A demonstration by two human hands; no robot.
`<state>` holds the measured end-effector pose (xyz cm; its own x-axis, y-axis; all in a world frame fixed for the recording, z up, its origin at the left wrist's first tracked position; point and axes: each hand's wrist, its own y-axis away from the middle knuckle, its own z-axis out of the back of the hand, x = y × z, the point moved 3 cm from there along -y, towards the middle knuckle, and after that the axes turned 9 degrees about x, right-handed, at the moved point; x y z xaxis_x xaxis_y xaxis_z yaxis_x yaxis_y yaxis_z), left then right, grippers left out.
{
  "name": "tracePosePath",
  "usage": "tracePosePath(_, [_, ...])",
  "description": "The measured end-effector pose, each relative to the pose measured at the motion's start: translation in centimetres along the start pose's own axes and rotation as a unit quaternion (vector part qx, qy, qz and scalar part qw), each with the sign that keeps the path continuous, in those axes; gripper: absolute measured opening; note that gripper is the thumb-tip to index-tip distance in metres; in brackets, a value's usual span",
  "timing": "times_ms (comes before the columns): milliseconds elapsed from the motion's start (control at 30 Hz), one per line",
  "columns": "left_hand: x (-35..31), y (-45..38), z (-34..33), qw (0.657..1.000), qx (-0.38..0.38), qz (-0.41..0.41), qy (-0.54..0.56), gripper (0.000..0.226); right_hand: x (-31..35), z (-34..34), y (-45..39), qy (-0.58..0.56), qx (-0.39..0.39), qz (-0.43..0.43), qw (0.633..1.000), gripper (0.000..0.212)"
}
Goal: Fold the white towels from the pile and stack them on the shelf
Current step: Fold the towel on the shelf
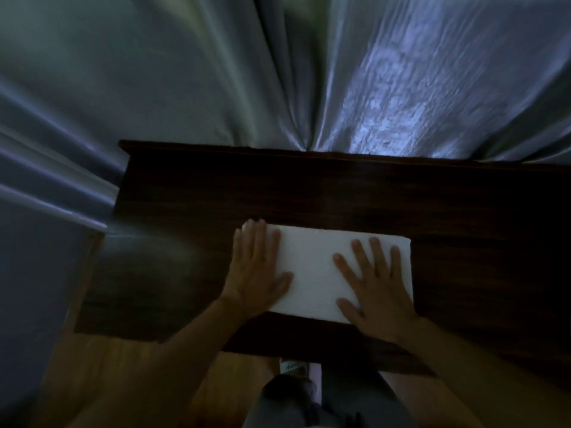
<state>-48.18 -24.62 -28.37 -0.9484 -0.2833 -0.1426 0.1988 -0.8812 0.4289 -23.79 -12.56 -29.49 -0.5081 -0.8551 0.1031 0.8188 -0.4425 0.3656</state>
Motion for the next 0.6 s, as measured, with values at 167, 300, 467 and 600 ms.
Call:
tracePosePath(167, [-2.0, -0.1, -0.9, 0.997, 0.034, 0.028, 0.065, 0.099, 1.3, 1.2, -3.0, -0.008, -0.008, 0.015, 1.000, 0.086])
tracePosePath(300, [3.6, -1.4, 1.2, 0.997, 0.027, 0.050, 0.048, 0.101, 3.3, 2.9, -7.7, -0.026, -0.003, 0.037, 0.999, 0.083])
tracePosePath(467, [14.1, -2.7, 3.6, 0.992, 0.021, 0.111, 0.057, 0.114, 7.9, 4.8, -15.0, -0.031, 0.003, 0.065, 0.997, 0.087])
tracePosePath(600, [20.5, -4.1, 4.8, 0.991, 0.010, 0.116, 0.060, 0.117, 11.2, 6.2, -20.3, -0.023, 0.005, 0.051, 0.998, 0.085])
